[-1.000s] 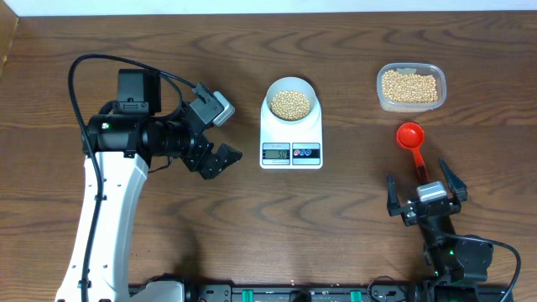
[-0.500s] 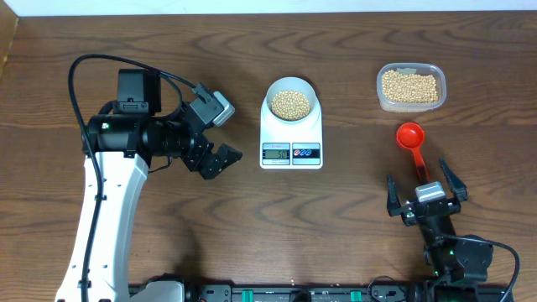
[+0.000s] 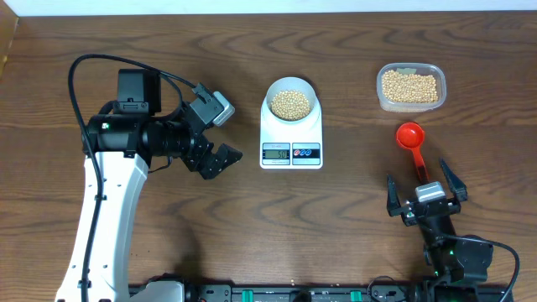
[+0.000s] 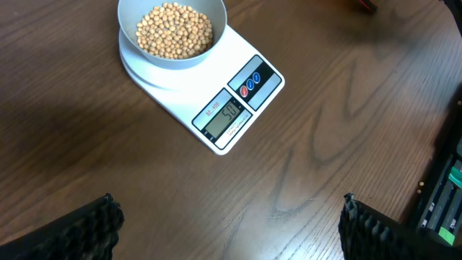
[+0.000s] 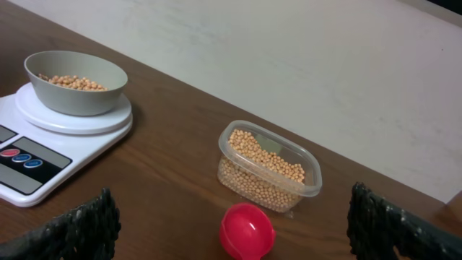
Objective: Scoop item into bowl and weigh 50g on scale
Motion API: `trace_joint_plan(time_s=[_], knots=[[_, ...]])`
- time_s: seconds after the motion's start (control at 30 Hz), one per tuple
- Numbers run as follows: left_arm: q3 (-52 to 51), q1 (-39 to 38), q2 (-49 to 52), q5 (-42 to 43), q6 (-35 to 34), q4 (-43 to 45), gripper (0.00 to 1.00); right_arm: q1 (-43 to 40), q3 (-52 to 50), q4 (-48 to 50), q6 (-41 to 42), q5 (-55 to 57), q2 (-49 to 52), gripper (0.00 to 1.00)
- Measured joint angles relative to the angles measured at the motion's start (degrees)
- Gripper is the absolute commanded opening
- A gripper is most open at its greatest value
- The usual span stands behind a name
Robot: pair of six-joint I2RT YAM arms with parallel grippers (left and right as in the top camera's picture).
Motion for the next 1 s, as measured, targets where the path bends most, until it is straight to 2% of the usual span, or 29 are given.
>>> trace_joint_plan(time_s=[0.33, 1.0], knots=[[0.0, 0.0, 0.0, 0.0, 0.0, 0.0, 0.98, 0.0, 0.0, 0.0, -2.6, 0.0, 0.0, 0.99], [0.0, 0.0, 0.0, 0.0, 0.0, 0.0, 0.98, 0.0, 0.0, 0.0, -2.9, 0.0, 0.0, 0.99]])
